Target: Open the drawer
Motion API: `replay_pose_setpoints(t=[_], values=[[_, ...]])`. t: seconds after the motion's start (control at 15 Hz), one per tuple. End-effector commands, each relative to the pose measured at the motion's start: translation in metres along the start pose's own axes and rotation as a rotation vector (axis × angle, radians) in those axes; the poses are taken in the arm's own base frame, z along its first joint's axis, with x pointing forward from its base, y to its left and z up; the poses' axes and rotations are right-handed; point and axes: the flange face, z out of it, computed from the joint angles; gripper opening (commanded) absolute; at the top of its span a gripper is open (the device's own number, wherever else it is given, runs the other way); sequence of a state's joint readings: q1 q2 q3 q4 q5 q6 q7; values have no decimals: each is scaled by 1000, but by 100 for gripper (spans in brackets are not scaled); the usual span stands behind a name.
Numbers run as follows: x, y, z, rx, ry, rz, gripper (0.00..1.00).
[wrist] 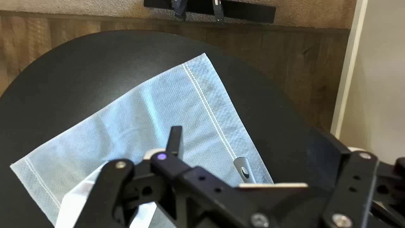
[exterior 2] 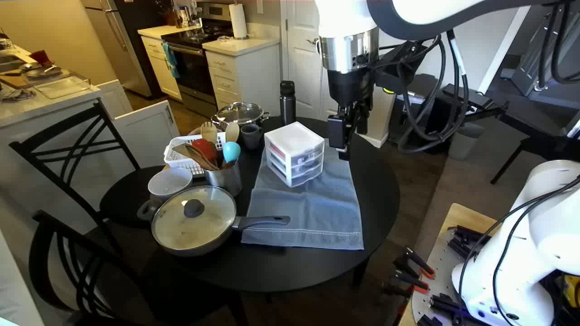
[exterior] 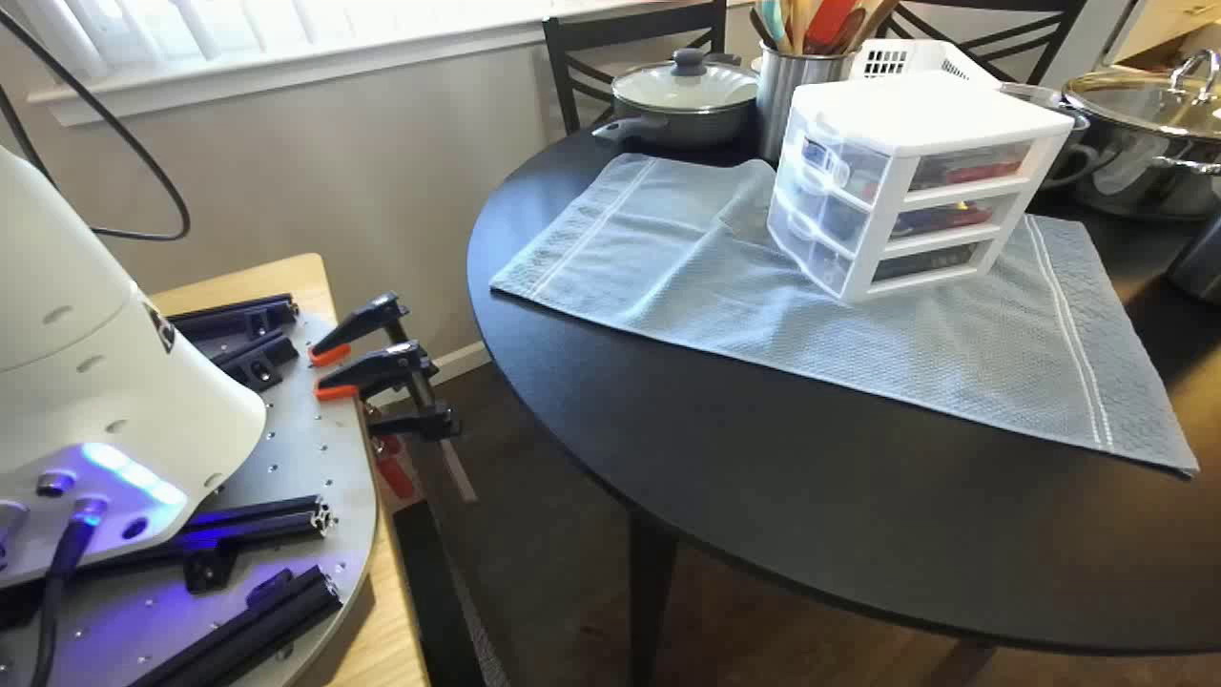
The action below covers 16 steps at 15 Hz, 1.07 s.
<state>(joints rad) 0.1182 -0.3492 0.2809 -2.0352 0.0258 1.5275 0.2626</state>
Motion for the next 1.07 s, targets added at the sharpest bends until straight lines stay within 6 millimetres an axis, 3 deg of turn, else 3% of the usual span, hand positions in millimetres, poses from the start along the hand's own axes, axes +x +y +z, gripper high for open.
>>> replay_pose_setpoints(t=[0.0, 0.4, 0.67, 0.8, 1.0], values=[[0, 0, -1, 0, -1, 0, 100], [0, 0, -1, 0, -1, 0, 100], [16, -35, 37, -214, 97, -91, 100], [24, -48, 65, -313, 121, -176, 100], [35, -57, 107, -455, 159, -302, 100]])
